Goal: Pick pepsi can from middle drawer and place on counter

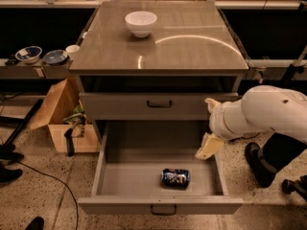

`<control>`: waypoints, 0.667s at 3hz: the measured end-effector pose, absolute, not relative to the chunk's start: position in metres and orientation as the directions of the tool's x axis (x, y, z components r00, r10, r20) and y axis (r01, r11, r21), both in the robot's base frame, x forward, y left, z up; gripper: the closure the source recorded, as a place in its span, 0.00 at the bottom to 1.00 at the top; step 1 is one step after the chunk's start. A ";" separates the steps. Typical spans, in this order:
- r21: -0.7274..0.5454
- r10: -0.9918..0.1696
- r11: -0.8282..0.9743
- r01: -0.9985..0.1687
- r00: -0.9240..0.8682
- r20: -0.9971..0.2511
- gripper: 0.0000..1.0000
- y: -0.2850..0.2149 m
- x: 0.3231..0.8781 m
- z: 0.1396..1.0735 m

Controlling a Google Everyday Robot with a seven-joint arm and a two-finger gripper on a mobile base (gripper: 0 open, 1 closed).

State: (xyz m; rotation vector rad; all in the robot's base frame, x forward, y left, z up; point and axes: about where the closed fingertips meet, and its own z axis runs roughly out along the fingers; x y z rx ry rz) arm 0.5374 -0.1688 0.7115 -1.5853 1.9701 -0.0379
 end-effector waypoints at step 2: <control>-0.318 -0.911 0.270 -0.909 -0.134 -0.391 0.00 -0.177 0.540 0.637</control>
Offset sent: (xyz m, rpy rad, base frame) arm 0.0014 -0.0158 -0.1217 -0.0542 0.1322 0.0020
